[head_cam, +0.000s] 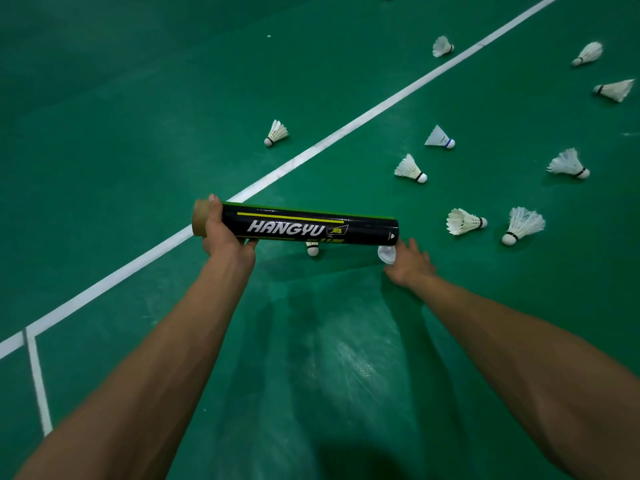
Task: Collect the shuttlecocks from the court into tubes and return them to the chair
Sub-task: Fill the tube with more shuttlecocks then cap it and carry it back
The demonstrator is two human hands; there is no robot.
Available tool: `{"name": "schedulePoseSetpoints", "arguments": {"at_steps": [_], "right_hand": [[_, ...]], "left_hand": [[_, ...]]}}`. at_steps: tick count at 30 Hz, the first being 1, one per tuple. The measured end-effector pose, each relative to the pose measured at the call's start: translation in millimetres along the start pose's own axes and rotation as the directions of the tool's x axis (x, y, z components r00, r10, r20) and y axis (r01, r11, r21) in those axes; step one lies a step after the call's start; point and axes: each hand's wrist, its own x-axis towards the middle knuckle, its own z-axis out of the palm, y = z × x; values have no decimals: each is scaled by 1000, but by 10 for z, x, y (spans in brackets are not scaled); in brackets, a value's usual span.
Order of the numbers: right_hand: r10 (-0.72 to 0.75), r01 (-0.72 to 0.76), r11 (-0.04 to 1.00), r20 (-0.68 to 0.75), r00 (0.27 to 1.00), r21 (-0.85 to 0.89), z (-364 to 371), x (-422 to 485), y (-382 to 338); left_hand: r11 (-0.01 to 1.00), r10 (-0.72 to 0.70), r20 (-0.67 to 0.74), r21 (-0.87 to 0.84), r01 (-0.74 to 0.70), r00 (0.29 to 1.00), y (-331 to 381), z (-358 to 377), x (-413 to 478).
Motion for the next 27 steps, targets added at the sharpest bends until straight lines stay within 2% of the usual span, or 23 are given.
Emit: {"name": "schedulePoseSetpoints", "arguments": {"at_steps": [4, 9, 13, 15, 16, 17, 19, 20, 21, 24, 27], "right_hand": [[-51, 37, 993, -126, 991, -111, 42, 43, -44], [-101, 97, 995, -184, 978, -33, 104, 56, -25], [124, -107, 986, -131, 984, 128, 71, 25, -39], [203, -171, 943, -86, 975, 287, 22, 38, -32], [247, -198, 885, -64, 967, 421, -6, 50, -32], [303, -232, 772, -23, 953, 591, -40, 59, -40], [365, -260, 415, 102, 926, 872, -135, 47, -99], [364, -238, 253, 135, 921, 938, -192, 36, -132], [366, -201, 160, 131, 921, 966, -259, 24, -166], [334, -105, 96, 68, 940, 990, -426, -16, -264], [247, -85, 7, 81, 966, 996, -556, -87, -381]], "left_hand": [[1000, -1, 13, -8, 1, 1000, -20, -7, 63], [999, -17, 28, -33, 18, 999, -2, -21, 111], [999, -26, 21, -29, 27, 999, -2, -42, 108], [999, -29, 9, -26, 29, 1000, -7, -44, 99], [999, -29, 6, -24, 30, 1000, -7, -45, 87], [999, -29, 6, -24, 29, 1000, -5, -45, 75], [999, -28, 7, -27, 28, 1000, 7, -45, 46], [999, -28, 11, -29, 29, 1000, 16, -45, 28], [999, -30, 15, -32, 30, 999, 26, -42, 9], [999, -30, 27, -39, 31, 999, 56, -18, -44], [999, -28, 42, -44, 29, 999, 98, 15, -111]]}}
